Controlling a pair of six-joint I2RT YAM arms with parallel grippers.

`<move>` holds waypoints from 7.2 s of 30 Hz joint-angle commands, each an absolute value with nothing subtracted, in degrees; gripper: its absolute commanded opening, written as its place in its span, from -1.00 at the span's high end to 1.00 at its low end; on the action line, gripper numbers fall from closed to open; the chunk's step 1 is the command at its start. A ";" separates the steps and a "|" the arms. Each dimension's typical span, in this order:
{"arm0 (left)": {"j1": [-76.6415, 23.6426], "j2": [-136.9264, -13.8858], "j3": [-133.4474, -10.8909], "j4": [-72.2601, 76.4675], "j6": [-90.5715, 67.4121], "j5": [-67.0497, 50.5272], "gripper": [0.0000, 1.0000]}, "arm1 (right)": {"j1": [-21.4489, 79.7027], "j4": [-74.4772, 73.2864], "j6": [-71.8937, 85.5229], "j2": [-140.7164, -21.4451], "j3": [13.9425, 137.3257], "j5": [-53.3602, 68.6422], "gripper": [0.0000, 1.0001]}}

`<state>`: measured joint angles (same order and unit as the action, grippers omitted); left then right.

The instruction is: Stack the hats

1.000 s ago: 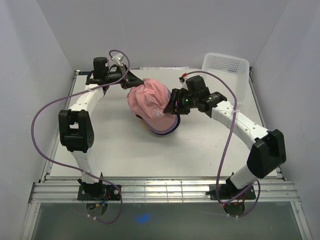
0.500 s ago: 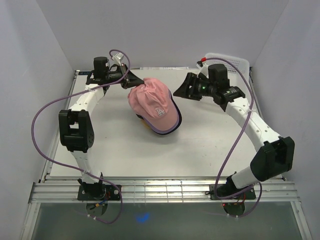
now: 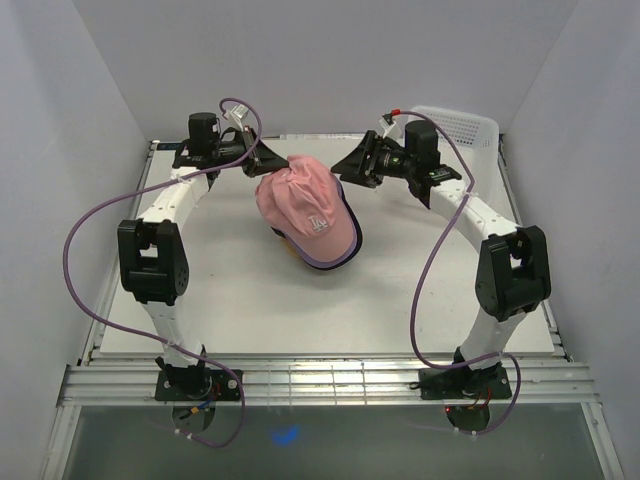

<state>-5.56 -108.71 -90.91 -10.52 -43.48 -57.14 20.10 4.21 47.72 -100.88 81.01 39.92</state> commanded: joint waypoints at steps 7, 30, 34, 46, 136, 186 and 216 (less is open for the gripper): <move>-6.24 -108.63 -92.55 -11.60 -41.75 -54.49 1.00 | 20.83 15.65 54.23 -99.93 81.47 43.59 -0.05; -6.77 -109.07 -93.08 -11.87 -41.75 -54.05 1.00 | 21.45 10.36 52.03 -101.52 80.96 42.54 -0.04; -6.85 -109.16 -92.99 -11.78 -41.84 -53.88 1.00 | 21.71 12.66 53.70 -101.78 80.15 43.50 -0.04; -7.12 -109.16 -92.73 -11.87 -41.40 -53.35 1.00 | 21.62 14.95 55.38 -101.69 79.98 44.12 0.84; 0.97 -78.48 -39.20 30.32 -73.92 -50.54 0.12 | 20.30 -6.24 40.43 -97.82 77.61 30.76 0.84; -2.02 -87.10 -36.47 47.73 -82.71 -48.96 0.92 | 20.30 -4.75 42.01 -98.88 76.99 31.64 0.84; -0.09 -91.23 -42.89 22.94 -66.80 -45.00 1.00 | 19.34 -13.53 37.18 -104.24 76.64 25.40 0.84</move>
<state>-0.82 -89.36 -42.41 28.71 -70.87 -48.93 20.21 -6.11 41.36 -100.86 77.89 31.68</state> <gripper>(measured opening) 0.006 0.081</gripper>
